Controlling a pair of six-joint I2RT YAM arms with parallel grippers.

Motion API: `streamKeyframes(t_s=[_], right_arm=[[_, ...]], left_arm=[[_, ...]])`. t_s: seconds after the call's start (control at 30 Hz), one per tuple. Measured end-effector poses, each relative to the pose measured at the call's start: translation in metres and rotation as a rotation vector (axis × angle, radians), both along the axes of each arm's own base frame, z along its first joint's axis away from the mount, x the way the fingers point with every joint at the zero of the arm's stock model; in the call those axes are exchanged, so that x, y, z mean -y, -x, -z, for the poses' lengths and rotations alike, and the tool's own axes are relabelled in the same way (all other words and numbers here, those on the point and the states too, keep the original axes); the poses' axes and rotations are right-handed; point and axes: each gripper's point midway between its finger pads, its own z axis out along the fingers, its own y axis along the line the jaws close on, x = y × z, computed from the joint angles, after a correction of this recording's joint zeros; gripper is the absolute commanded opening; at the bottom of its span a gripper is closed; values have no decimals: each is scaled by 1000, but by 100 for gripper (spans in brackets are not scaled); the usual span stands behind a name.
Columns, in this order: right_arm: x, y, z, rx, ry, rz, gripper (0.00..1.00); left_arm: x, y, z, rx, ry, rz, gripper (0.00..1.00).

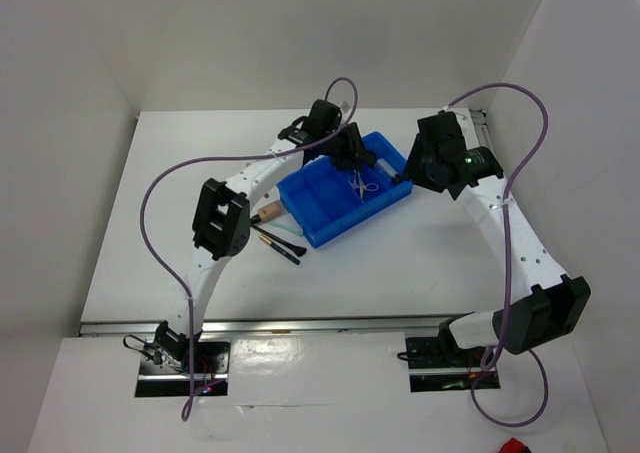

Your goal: Organize the makeup

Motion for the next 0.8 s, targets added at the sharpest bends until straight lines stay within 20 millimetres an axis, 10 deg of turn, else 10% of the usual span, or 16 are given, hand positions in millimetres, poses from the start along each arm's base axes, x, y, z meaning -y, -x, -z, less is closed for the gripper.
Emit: streamKeyframes(t_s=[0.2, 0.43, 0.57, 0.8], right_arm=[[-1, 0, 0, -1, -2, -5, 52], [-7, 1, 0, -4, -28, -28, 52], [-12, -1, 0, -7, -49, -43, 52], [-15, -1, 3, -16, -61, -50, 52]], left_arm=[[-47, 15, -41, 48, -75, -29, 47], [-222, 13, -98, 108, -220, -366, 47], [-280, -2, -53, -3, -330, -493, 49], [-286, -11, 72, -272, -515, -468, 46]])
